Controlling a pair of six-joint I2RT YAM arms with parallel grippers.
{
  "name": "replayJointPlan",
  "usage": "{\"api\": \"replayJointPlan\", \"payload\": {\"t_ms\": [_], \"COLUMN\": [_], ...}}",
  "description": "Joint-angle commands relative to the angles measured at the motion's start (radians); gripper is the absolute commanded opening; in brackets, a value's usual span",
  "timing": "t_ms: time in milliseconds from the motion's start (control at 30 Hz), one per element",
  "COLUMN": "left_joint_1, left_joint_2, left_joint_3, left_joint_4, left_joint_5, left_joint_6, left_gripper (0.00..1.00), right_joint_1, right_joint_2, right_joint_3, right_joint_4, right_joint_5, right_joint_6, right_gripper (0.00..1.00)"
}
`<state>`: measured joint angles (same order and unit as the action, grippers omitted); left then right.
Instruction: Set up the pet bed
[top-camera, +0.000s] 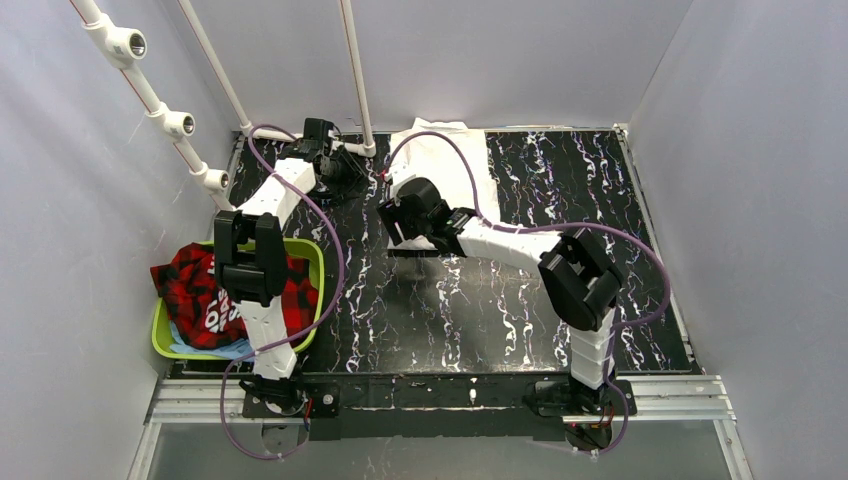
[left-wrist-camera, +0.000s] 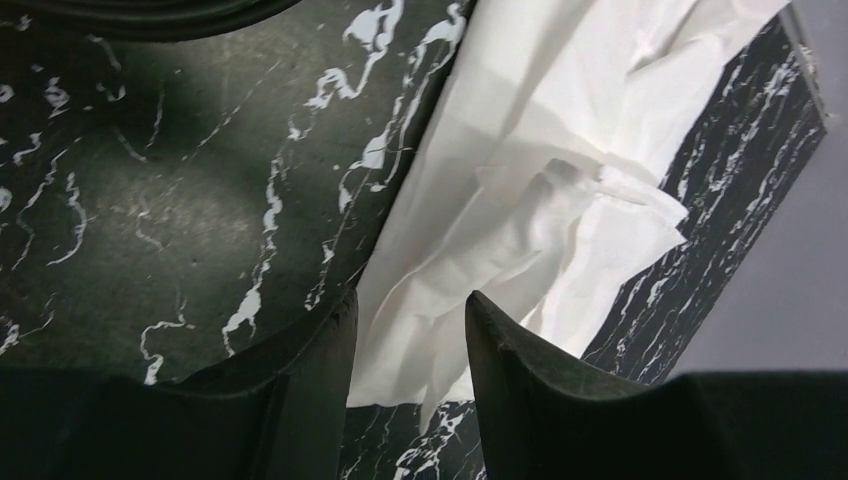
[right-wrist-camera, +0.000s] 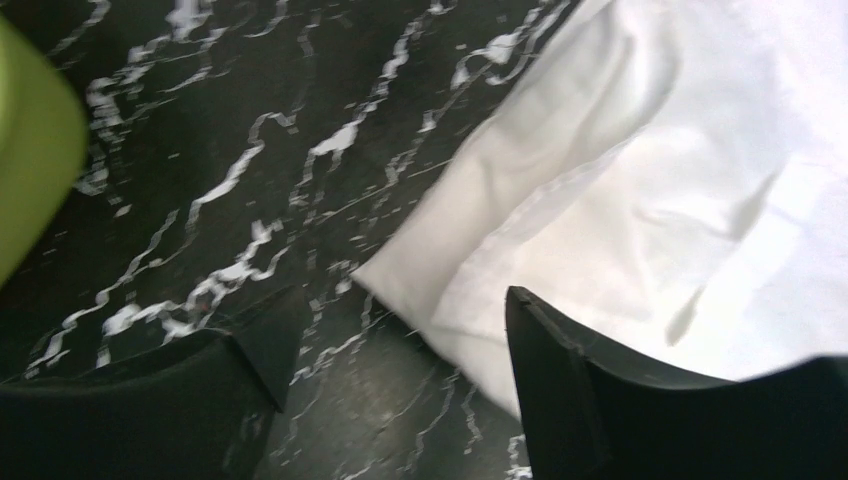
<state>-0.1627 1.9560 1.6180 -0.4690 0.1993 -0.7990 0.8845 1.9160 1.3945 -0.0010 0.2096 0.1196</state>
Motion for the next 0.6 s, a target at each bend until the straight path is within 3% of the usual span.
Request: {"api": "replayJointPlan", "payload": {"t_ms": [0, 233, 367, 467, 500, 567], "left_joint_1": [0.007, 0.015, 0.015, 0.015, 0.015, 0.015], "left_joint_2": [-0.062, -0.054, -0.051, -0.057, -0.059, -0.071], "left_joint_3": [-0.008, -0.013, -0.025, -0.031, -0.032, -0.038], "left_joint_4": [-0.076, -0.072, -0.065, -0.07, -0.072, -0.075], "left_joint_5": [0.025, 0.082, 0.098, 0.105, 0.108, 0.112], "left_joint_6": [0.028, -0.007, -0.011, -0.007, -0.003, 0.0], "left_gripper": [0.42, 0.41, 0.41, 0.41, 0.41, 0.42], "right_joint_1": [0.025, 0.05, 0.049, 0.043, 0.029, 0.008], "right_joint_2": [0.046, 0.077, 0.124, 0.189, 0.206, 0.205], "right_joint_3": [0.051, 0.039, 0.111, 0.261, 0.311, 0.342], "right_joint_4": [-0.034, -0.037, -0.081, -0.231, -0.303, -0.271], "right_joint_5": [0.175, 0.207, 0.285, 0.493, 0.582, 0.665], "right_joint_6": [-0.065, -0.056, -0.073, -0.108, -0.113, -0.178], "right_gripper": [0.73, 0.63, 0.33, 0.08, 0.04, 0.02]}}
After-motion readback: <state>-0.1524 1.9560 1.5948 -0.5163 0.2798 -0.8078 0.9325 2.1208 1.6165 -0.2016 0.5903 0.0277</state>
